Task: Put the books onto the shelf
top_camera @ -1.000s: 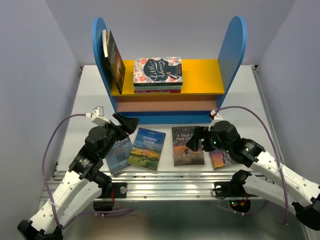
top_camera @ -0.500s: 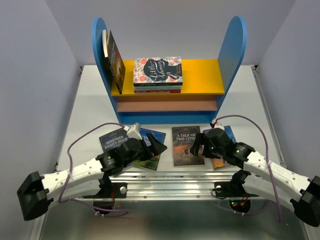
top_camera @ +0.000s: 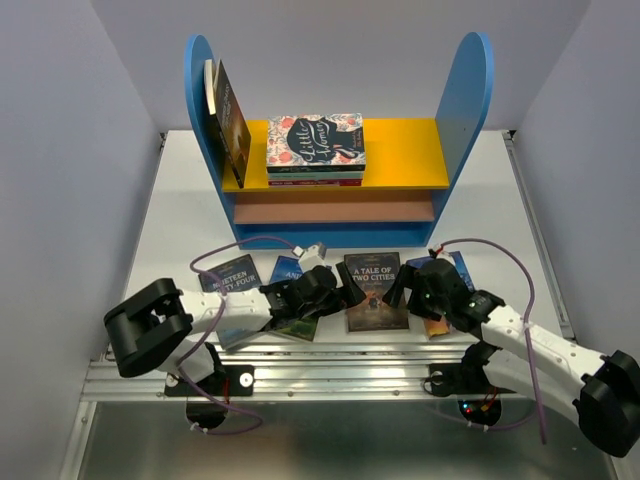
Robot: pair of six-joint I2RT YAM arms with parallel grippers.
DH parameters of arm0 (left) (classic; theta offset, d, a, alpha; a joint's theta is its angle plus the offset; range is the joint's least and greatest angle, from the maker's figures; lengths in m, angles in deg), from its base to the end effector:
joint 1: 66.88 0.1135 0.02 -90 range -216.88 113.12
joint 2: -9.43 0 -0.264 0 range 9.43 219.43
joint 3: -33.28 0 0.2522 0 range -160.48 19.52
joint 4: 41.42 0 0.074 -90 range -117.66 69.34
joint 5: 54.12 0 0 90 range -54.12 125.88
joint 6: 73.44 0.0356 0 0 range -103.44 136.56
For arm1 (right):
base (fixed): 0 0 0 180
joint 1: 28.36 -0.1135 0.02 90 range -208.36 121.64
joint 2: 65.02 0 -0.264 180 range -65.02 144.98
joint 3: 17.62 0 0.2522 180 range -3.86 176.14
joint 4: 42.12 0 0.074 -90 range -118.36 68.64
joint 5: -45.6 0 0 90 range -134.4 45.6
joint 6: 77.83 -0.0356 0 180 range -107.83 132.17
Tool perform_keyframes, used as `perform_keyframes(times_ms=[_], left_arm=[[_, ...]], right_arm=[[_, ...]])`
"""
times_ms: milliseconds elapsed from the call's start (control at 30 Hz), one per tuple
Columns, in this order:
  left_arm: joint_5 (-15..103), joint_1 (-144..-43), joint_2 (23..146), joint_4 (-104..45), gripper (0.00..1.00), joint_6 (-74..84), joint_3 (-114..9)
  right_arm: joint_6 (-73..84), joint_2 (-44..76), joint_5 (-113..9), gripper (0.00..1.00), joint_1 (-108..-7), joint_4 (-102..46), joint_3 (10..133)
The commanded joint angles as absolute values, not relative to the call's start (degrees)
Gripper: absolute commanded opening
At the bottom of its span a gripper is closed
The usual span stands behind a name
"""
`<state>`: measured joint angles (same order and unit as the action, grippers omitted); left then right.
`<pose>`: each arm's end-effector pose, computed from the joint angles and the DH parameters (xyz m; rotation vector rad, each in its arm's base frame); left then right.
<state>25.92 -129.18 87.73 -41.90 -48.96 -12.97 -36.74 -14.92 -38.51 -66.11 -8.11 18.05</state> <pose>0.1324 -0.2390 0.1811 -0.1789 2.3250 -1.0805 0.1347 0.0996 0.1713 0.2905 2.4736 0.5552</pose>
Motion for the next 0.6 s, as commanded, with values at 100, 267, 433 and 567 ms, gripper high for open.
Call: perform_keyframes(times_ms=[100,267,433,567], left_arm=[[27.61,-129.54,93.63,-46.64,0.96,-50.76,-15.64],[28.67,-129.37,96.87,-48.05,0.84,-51.38,-15.46],[29.72,-129.28,99.87,-47.70,0.72,-50.85,-17.22],[30.25,-129.02,101.45,-46.47,0.53,-50.94,-18.27]], right_arm=[[-39.07,-16.24,-42.91,1.00,-63.60,-15.52,14.69],[-39.69,-15.28,-46.06,1.00,-62.02,-18.33,12.76],[-41.00,-13.61,-49.93,1.00,-61.49,-22.28,11.35],[-41.36,-13.78,-53.62,1.00,-61.49,-25.71,10.38]])
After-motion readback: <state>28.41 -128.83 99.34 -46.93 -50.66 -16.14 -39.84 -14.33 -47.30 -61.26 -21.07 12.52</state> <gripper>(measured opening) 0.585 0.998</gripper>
